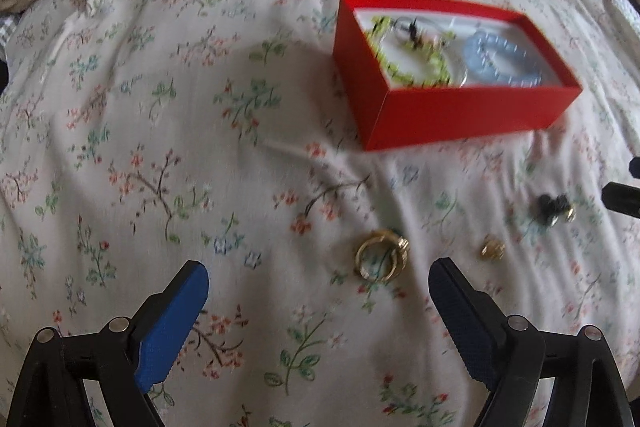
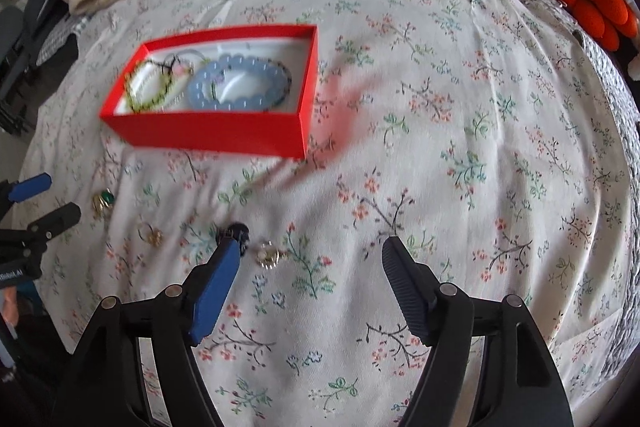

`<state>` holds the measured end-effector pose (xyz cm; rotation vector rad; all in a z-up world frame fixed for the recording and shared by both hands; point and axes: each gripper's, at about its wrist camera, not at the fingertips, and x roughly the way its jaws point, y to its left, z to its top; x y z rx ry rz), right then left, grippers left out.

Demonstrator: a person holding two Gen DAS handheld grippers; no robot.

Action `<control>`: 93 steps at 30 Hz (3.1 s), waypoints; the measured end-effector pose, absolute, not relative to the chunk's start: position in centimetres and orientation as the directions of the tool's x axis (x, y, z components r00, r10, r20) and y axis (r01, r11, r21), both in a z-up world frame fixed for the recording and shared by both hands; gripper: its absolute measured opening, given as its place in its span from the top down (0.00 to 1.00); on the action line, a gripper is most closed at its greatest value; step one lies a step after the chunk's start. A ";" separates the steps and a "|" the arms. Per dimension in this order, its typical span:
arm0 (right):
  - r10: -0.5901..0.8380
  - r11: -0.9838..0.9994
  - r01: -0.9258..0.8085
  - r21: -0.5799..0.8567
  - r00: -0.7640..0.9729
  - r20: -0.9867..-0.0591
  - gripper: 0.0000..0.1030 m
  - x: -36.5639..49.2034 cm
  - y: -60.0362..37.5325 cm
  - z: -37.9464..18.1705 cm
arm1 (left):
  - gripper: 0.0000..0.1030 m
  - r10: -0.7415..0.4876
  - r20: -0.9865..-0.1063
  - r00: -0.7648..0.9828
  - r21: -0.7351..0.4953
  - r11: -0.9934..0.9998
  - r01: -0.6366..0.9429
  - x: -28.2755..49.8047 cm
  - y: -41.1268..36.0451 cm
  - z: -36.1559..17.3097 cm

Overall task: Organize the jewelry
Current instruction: 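Withdraw both tools from the box toward the gold rings and hair clip, then close the left tool on the large gold ring, then grasp the black hair clip with the right tool while the left holds the gold ring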

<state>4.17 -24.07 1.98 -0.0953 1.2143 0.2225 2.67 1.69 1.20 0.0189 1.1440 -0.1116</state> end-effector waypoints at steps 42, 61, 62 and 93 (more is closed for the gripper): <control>0.114 0.949 -0.307 -0.070 0.542 -0.833 0.00 -0.3 -23.6 -4.1 | 0.00 -0.065 -0.783 0.619 0.072 0.978 0.194 -1.1 -0.2 -3.4; 0.140 0.943 -0.330 -0.047 0.520 -0.842 0.00 0.5 -22.3 -3.3 | 0.64 -0.190 -0.762 0.619 0.023 0.947 0.319 -0.7 -2.2 -2.1; 0.143 0.942 -0.332 -0.045 0.520 -0.842 0.00 0.5 -22.2 -3.2 | 0.71 -0.193 -0.763 0.617 0.022 0.946 0.323 -0.6 -2.3 -2.1; 0.202 0.902 -0.431 -0.026 0.475 -0.856 0.77 1.5 -18.2 -1.9 | 0.78 -0.188 -0.796 0.575 -0.036 0.964 0.265 -0.3 -1.9 -0.5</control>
